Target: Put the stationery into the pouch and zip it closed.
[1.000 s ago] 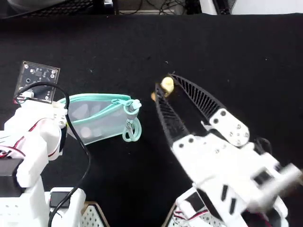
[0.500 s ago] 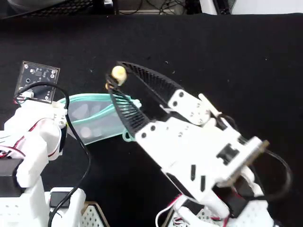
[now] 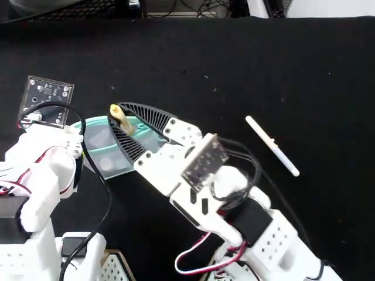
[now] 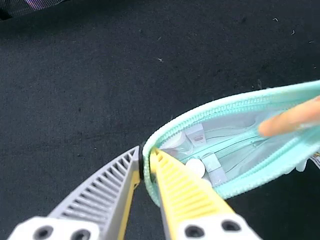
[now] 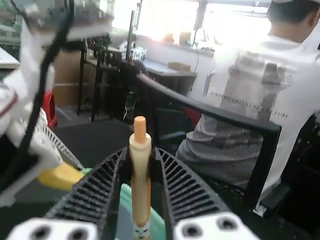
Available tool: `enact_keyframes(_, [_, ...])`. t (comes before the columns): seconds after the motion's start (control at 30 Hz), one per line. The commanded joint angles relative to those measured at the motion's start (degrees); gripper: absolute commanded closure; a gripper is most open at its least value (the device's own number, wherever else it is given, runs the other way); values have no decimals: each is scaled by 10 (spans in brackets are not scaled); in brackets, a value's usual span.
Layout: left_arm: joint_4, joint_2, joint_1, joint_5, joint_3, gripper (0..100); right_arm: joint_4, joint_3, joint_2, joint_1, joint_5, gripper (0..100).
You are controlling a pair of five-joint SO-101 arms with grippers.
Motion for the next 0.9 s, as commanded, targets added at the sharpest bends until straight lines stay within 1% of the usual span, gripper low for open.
enact_keyframes(0.0, [9,8,-6,-4,70,967,-13,14,-4,-5,-1,985])
enact_keyframes(0.17, [9,8,-6,-4,70,967,-9,68,-4,-5,0,983])
enact_keyframes(0.3, [8,8,-5,-4,70,967,-9,80,0,-6,0,981])
enact_keyframes(0.33, [8,8,-5,-4,70,967,-9,78,0,-7,0,966])
enact_keyframes(0.47, [8,8,-5,-4,70,967,4,65,0,-13,-1,853])
enact_keyframes(0.6, [8,9,-5,-4,70,967,65,0,0,-32,-1,863])
enact_keyframes(0.77, [8,11,-5,-4,70,967,129,-100,-2,-29,0,861])
enact_keyframes(0.8, [8,11,-5,-4,70,967,145,-124,-4,-24,0,861])
enact_keyframes(0.87, [8,11,-5,-4,70,967,184,-184,-4,10,0,864])
